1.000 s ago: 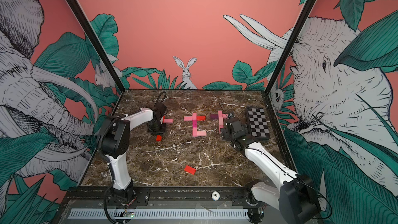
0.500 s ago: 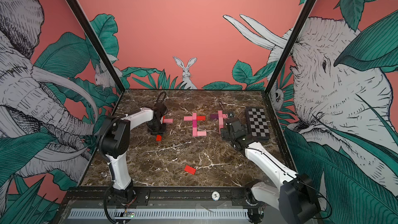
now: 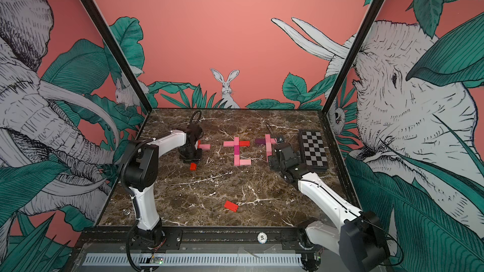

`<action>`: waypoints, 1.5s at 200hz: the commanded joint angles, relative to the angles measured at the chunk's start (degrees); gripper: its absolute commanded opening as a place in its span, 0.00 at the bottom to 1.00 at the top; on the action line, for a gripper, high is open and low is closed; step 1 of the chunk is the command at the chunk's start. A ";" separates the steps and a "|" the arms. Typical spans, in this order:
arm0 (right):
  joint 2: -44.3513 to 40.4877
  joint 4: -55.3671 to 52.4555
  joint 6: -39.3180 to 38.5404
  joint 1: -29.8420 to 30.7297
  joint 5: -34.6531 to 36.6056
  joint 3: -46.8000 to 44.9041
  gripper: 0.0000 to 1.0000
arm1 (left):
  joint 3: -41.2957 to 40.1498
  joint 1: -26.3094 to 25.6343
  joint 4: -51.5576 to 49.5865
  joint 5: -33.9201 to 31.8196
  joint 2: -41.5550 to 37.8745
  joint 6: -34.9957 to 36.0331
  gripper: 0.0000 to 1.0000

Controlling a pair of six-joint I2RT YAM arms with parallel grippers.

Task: Assemble the letter t with building blocks
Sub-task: Assemble the building block at the center of the board.

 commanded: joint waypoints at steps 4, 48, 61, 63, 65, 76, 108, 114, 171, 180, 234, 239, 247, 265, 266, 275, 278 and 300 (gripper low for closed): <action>-0.15 1.03 0.14 -0.32 0.60 0.37 0.98 | -1.35 0.89 1.80 -1.57 3.71 -0.70 0.34; -0.26 1.03 0.19 -0.39 0.60 0.26 0.98 | -1.20 0.97 1.80 -1.44 3.80 -0.63 0.34; -0.24 1.03 0.19 -0.34 0.60 0.21 0.98 | -1.17 0.98 1.80 -1.43 3.88 -0.66 0.34; -0.24 1.07 0.19 -0.39 0.60 0.19 0.98 | -1.13 0.99 1.80 -1.42 3.89 -0.63 0.34; -0.26 1.04 0.26 -0.38 0.60 0.19 0.98 | -1.06 0.99 1.80 -1.35 3.95 -0.58 0.34; -0.26 1.03 0.19 -0.38 0.70 0.10 0.98 | -0.96 0.99 1.71 -1.32 4.06 -0.45 0.34; -0.23 1.09 0.32 -0.35 0.75 0.27 0.98 | -0.76 1.07 1.69 -1.25 4.15 -0.40 0.34; -0.23 1.07 0.31 -0.38 0.69 0.15 0.98 | -0.66 1.07 1.62 -1.24 4.15 -0.36 0.34; -0.28 1.13 0.39 -0.38 0.68 0.15 0.98 | -0.67 1.08 1.79 -1.16 4.24 -0.09 0.34; -0.26 1.14 0.40 -0.36 0.73 0.17 0.98 | -0.65 1.08 1.80 -1.19 4.24 -0.09 0.34; -0.28 1.11 0.46 -0.36 0.62 0.05 0.98 | -0.44 1.07 1.80 -1.16 4.32 0.29 0.34; -0.27 1.06 0.45 -0.42 0.68 0.08 0.98 | -0.45 1.10 1.80 -1.23 4.32 0.28 0.34; -0.24 1.12 0.48 -0.40 0.71 0.07 0.98 | -0.43 1.08 1.82 -1.17 4.37 0.35 0.34; -0.23 1.09 0.42 -0.40 0.61 0.10 0.98 | -0.32 1.11 1.80 -1.19 4.41 0.36 0.34; -0.23 1.11 0.44 -0.45 0.65 0.10 0.98 | -0.35 1.09 1.80 -1.21 4.41 0.40 0.34; -0.24 1.10 0.42 -0.41 0.62 0.10 0.98 | -0.30 1.08 1.80 -1.18 4.42 0.43 0.34; -0.24 1.11 0.46 -0.43 0.63 0.10 0.98 | -0.28 1.08 1.80 -1.21 4.41 0.42 0.34; -0.27 1.11 0.45 -0.41 0.68 0.02 0.98 | -0.29 1.08 1.80 -1.23 4.41 0.52 0.34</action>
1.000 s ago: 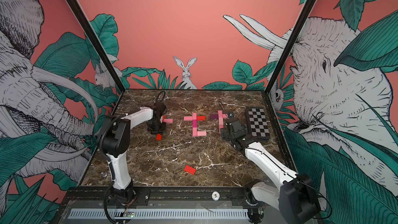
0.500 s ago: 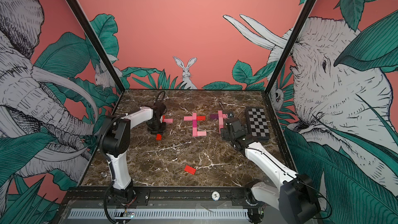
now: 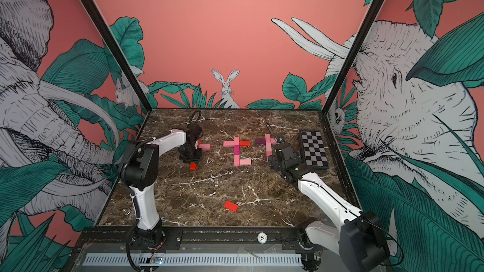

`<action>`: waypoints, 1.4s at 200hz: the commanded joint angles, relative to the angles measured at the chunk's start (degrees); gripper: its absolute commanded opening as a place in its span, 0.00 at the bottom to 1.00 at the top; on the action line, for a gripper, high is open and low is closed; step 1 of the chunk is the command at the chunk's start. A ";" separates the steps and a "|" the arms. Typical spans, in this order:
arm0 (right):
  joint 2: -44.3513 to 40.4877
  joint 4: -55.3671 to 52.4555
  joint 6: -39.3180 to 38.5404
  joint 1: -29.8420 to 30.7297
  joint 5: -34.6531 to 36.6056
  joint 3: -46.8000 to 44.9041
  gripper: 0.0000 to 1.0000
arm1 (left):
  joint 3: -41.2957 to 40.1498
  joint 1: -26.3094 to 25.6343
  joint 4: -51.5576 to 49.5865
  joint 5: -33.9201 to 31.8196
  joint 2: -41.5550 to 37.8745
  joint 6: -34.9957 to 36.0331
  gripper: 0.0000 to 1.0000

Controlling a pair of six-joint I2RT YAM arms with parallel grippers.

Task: Assemble the letter t with building blocks
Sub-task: Assemble the building block at the center of the board.

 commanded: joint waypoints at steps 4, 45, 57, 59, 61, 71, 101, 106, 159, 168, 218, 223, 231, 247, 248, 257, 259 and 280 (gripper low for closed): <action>-0.24 1.11 0.40 -0.34 0.70 0.07 0.98 | -1.05 0.68 2.30 -1.87 3.82 0.05 0.34; -0.33 1.12 0.40 -0.34 0.60 0.06 0.98 | -0.79 0.68 2.21 -1.91 3.82 0.13 0.34; -0.34 1.07 0.35 -0.36 0.60 -0.04 0.98 | -0.79 0.68 2.21 -2.03 3.87 0.15 0.34; -0.35 1.11 0.39 -0.39 0.60 0.00 0.98 | -0.78 0.68 2.21 -1.98 3.90 0.20 0.34; -0.33 1.11 0.35 -0.34 0.60 -0.01 0.98 | -0.78 0.68 2.21 -2.01 3.91 0.17 0.34; -0.33 1.11 0.37 -0.39 0.55 -0.03 0.98 | -0.69 0.68 2.21 -2.00 4.00 0.22 0.34; -0.25 1.15 0.41 -0.32 0.60 0.00 0.98 | -0.35 0.68 2.04 -2.00 4.17 0.48 0.34; -0.24 1.13 0.35 -0.38 0.56 0.03 0.98 | -0.30 0.68 1.99 -2.01 4.22 0.48 0.34; 0.06 1.27 0.37 -0.32 0.46 0.05 0.98 | -0.13 0.68 2.09 -1.88 4.44 0.48 0.34; 0.05 1.21 0.36 -0.35 0.43 0.10 0.98 | -0.21 0.68 2.12 -1.87 4.44 0.46 0.34; -0.15 1.12 0.37 -0.33 0.44 0.00 0.98 | -0.11 0.68 2.07 -2.06 4.44 0.22 0.34; -0.15 1.10 0.38 -0.37 0.51 -0.03 0.98 | -0.08 0.71 2.12 -1.97 4.44 0.22 0.34; -0.16 1.05 0.38 -0.38 0.54 -0.03 0.98 | -0.14 0.66 2.11 -1.98 4.44 0.22 0.34; -0.29 1.17 0.36 -0.36 0.54 -0.13 0.98 | -0.08 0.68 2.06 -2.05 4.44 0.22 0.35; -0.31 1.14 0.35 -0.34 0.53 -0.15 0.98 | -0.12 0.68 2.05 -2.05 4.44 0.22 0.35; -0.25 1.08 0.37 -0.42 0.51 -0.08 0.98 | -0.09 0.68 2.12 -1.96 4.44 0.23 0.35; -0.24 1.11 0.41 -0.45 0.51 -0.06 0.98 | -0.08 0.68 2.12 -2.05 4.46 0.22 0.35; -0.27 1.07 0.36 -0.43 0.51 -0.12 0.98 | -0.17 0.68 2.08 -2.08 4.36 0.22 0.35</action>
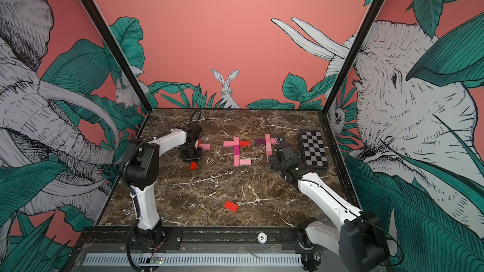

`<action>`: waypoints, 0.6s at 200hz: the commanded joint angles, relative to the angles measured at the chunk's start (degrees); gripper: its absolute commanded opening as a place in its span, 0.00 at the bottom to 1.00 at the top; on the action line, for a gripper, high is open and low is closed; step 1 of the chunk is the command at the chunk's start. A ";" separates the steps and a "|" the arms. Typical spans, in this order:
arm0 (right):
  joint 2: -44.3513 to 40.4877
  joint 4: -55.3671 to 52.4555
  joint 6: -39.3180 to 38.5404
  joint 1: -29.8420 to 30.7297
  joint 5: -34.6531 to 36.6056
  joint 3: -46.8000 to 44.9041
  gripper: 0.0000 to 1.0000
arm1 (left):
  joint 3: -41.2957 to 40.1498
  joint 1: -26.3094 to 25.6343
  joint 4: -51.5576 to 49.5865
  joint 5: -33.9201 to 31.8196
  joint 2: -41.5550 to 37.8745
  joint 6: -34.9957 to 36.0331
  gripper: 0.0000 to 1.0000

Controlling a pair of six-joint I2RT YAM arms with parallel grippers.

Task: Assemble the letter t with building blocks
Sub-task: Assemble the building block at the center of the board.

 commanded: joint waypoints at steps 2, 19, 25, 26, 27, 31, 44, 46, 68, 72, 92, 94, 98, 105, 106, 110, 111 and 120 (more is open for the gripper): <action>-0.24 1.11 0.35 -0.21 0.51 -0.15 0.98 | -1.24 0.64 2.55 -1.88 3.65 -0.39 0.35; -0.28 1.12 0.35 -0.21 0.51 -0.16 0.98 | -1.38 0.66 2.56 -1.92 3.65 -0.48 0.36; -0.25 1.12 0.38 -0.22 0.51 -0.17 0.98 | -1.30 0.66 2.54 -1.91 3.65 -0.48 0.36; -0.24 1.12 0.40 -0.21 0.51 -0.12 0.98 | -1.31 0.66 2.55 -1.89 3.65 -0.48 0.36; -0.24 1.16 0.37 -0.21 0.51 -0.10 0.98 | -1.36 0.66 2.55 -1.88 3.65 -0.44 0.36; -0.23 1.13 0.38 -0.27 0.56 -0.16 0.98 | -1.33 0.74 2.56 -1.90 3.65 -0.48 0.36; -0.35 1.19 0.37 -0.22 0.52 -0.17 0.99 | -1.30 0.66 2.56 -1.91 3.65 -0.48 0.37; -0.33 1.20 0.35 -0.26 0.52 -0.17 0.98 | -1.32 0.66 2.56 -1.90 3.65 -0.48 0.37; -0.37 1.12 0.39 -0.24 0.51 -0.25 0.98 | -1.41 0.65 2.46 -1.79 3.69 -0.48 0.38; -0.33 1.15 0.38 -0.21 0.51 -0.25 0.98 | -1.37 0.66 2.47 -1.80 3.69 -0.41 0.38; -0.32 1.24 0.48 -0.22 0.54 -0.31 0.98 | -1.43 0.66 2.47 -1.70 3.65 -0.39 0.40; -0.32 1.24 0.44 -0.21 0.52 -0.31 0.98 | -1.42 0.71 2.47 -1.74 3.72 -0.39 0.40; -0.32 1.22 0.43 -0.21 0.51 -0.34 0.98 | -1.49 0.62 2.45 -1.71 3.65 -0.39 0.40; -0.32 1.38 0.46 -0.28 0.51 -0.34 0.98 | -1.50 0.66 2.45 -1.70 3.56 -0.34 0.40; -0.32 1.38 0.45 -0.24 0.51 -0.34 0.98 | -1.50 0.66 2.46 -1.70 3.56 -0.32 0.40; -0.27 1.34 0.48 -0.25 0.54 -0.34 0.98 | -1.50 0.66 2.43 -1.69 3.56 -0.31 0.40; -0.25 1.31 0.45 -0.23 0.53 -0.34 0.98 | -1.50 0.71 2.49 -1.74 3.56 -0.22 0.40; -0.33 1.38 0.43 -0.25 0.54 -0.33 0.98 | -1.50 0.65 2.56 -1.71 3.58 -0.21 0.40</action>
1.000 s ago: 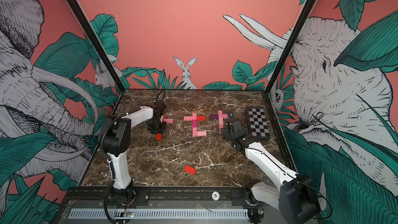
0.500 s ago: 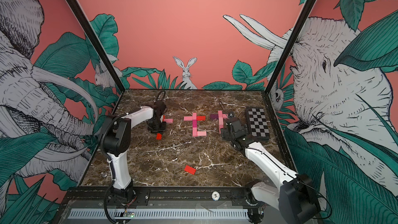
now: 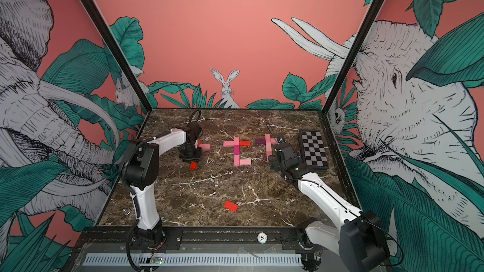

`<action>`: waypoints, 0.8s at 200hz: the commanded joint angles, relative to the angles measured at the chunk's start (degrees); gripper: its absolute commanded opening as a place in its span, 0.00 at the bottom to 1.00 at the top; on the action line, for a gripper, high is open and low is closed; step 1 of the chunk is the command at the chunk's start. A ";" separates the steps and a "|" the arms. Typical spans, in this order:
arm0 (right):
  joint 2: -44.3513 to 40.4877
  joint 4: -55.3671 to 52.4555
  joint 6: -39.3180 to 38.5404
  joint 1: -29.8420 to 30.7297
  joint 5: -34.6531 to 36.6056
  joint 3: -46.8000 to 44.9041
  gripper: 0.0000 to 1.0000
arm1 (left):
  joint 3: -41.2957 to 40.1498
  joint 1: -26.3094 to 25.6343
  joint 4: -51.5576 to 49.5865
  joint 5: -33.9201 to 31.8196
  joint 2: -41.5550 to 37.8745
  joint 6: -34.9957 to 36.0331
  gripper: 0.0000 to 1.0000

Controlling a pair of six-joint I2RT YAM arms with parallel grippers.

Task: Assemble the letter t with building blocks
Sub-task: Assemble the building block at the center of the board.

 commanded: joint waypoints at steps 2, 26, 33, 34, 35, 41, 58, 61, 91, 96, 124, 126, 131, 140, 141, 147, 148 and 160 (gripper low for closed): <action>-0.32 1.40 0.48 -0.22 0.52 -0.38 0.98 | -1.50 0.40 2.47 -1.66 3.57 -0.17 0.40; -0.25 1.36 0.46 -0.21 0.51 -0.39 0.98 | -1.50 0.40 2.53 -1.53 3.56 0.03 0.40; -0.23 1.38 0.50 -0.19 0.51 -0.43 0.98 | -1.56 0.41 2.58 -1.57 3.57 0.16 0.40; -0.23 1.38 0.47 -0.19 0.51 -0.43 0.98 | -1.53 0.40 2.58 -1.55 3.56 0.19 0.40; -0.23 1.34 0.49 -0.19 0.51 -0.43 0.98 | -1.51 0.40 2.58 -1.58 3.56 0.16 0.40; -0.18 1.39 0.53 -0.19 0.48 -0.42 0.98 | -1.58 0.40 2.50 -1.62 3.48 0.26 0.40; -0.15 1.56 0.62 -0.23 0.34 -0.50 0.98 | -2.24 0.40 2.90 -1.05 2.85 1.00 0.53; -0.15 1.69 0.61 -0.21 0.29 -0.49 0.98 | -2.47 0.40 3.07 -1.00 2.71 1.01 0.56; 0.20 2.08 0.97 -0.23 -0.10 -0.48 0.98 | -4.28 0.40 4.45 -0.83 0.72 1.56 0.75; 0.28 2.15 1.04 -0.20 -0.17 -0.52 0.98 | -4.34 0.39 4.47 -0.74 0.59 1.63 0.75; 0.32 2.18 1.11 -0.23 -0.36 -0.48 0.98 | -4.62 0.28 5.12 0.65 0.23 1.97 0.76; 0.30 2.24 1.11 -0.24 -0.32 -0.46 0.98 | -4.63 0.35 5.13 0.89 0.22 1.98 0.76; 0.26 2.18 1.11 -0.21 -0.28 -0.51 0.98 | -4.66 0.27 5.29 1.25 0.15 1.98 0.76; 0.29 2.22 1.13 -0.19 -0.22 -0.47 0.98 | -4.74 0.09 5.53 1.90 -0.25 2.14 0.76; 0.29 2.24 1.09 -0.23 -0.25 -0.45 0.98 | -4.70 0.07 5.59 1.95 -0.32 2.15 0.76; 0.25 2.23 1.10 -0.23 -0.28 -0.56 0.98 | -4.84 -0.07 5.78 2.15 -0.75 2.22 0.76; 0.23 2.20 1.07 -0.25 -0.28 -0.58 0.98 | -4.92 -0.14 5.81 2.16 -0.79 2.23 0.76; 0.20 2.18 1.20 -0.27 -0.36 -0.61 0.98 | -5.06 -0.50 5.83 2.26 -2.01 2.42 0.76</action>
